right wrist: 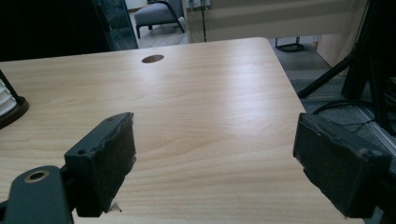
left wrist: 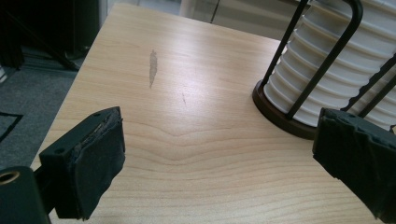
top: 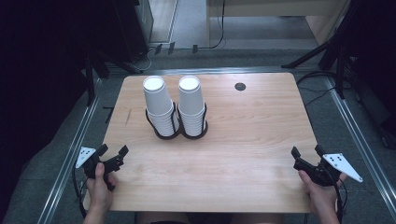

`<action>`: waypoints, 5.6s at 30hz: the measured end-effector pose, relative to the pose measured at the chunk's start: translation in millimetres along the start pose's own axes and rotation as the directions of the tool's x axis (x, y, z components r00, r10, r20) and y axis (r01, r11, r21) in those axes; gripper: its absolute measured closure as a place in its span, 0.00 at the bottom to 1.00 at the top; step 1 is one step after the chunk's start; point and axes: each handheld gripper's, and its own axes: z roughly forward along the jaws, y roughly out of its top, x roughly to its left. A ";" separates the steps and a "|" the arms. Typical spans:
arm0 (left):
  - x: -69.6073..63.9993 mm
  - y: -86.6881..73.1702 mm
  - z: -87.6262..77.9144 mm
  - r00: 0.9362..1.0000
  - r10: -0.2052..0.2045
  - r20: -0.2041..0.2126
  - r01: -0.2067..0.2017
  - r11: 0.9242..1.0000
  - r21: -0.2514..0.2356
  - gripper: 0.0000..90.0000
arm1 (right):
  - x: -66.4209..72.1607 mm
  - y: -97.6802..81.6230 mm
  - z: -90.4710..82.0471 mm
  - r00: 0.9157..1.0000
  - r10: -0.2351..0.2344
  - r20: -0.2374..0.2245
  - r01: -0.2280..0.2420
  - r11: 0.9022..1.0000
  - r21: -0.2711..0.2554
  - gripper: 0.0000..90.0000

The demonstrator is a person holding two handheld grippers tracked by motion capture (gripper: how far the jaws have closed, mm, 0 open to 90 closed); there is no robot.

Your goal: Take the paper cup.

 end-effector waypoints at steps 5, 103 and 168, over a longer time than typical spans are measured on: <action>-0.7 -0.5 1.6 1.000 0.005 -0.015 -0.004 1.000 0.021 0.03 | 10.2 9.4 2.6 0.998 -0.041 -0.048 0.041 0.999 0.008 0.15; -5.4 -0.9 4.3 0.998 0.064 -0.005 -0.063 0.998 0.026 0.03 | 293.2 114.6 149.4 0.887 -0.202 -0.415 0.186 0.979 -0.079 0.23; -4.5 -0.3 5.1 0.999 0.054 0.002 -0.054 0.998 0.029 0.03 | 313.0 225.9 97.1 0.841 -0.303 -0.448 0.183 0.939 -0.293 0.26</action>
